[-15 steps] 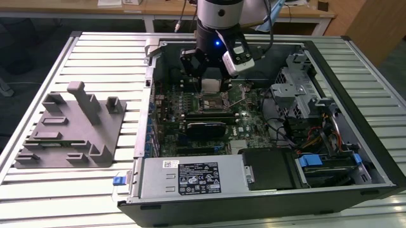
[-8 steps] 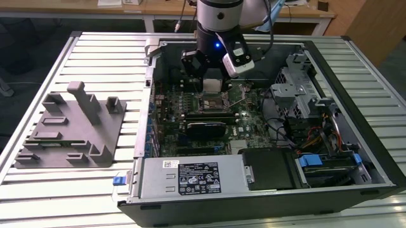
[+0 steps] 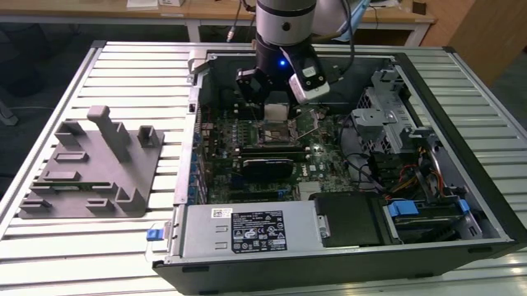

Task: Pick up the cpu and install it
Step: 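Pick up the cpu and move it towards the insertion slot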

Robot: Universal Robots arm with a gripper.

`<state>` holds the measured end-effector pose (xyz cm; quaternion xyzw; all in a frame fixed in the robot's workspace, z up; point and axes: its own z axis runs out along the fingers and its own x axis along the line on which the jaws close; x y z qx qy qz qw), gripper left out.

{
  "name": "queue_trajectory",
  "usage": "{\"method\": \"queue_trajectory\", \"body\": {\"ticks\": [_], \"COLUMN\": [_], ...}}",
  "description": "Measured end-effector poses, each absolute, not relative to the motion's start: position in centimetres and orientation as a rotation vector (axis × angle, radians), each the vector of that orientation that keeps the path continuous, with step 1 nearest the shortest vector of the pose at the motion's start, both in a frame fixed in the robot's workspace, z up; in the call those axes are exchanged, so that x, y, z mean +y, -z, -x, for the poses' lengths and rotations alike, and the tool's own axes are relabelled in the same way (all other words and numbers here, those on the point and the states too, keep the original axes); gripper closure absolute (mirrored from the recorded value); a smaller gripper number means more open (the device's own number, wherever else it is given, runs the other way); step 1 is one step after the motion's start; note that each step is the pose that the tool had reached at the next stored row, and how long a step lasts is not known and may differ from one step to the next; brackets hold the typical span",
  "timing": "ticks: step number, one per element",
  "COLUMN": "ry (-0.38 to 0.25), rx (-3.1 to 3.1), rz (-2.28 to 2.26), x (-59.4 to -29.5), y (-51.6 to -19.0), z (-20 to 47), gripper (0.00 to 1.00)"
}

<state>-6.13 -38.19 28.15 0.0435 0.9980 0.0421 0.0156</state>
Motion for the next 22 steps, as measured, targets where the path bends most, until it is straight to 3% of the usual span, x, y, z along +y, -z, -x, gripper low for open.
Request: {"method": "queue_trajectory", "body": {"ticks": [22], "ry": [-0.148], "rx": [3.097], "rz": [-0.115], "x": [-38.1], "y": [-25.5], "z": [5.6], "gripper": [0.46]}}
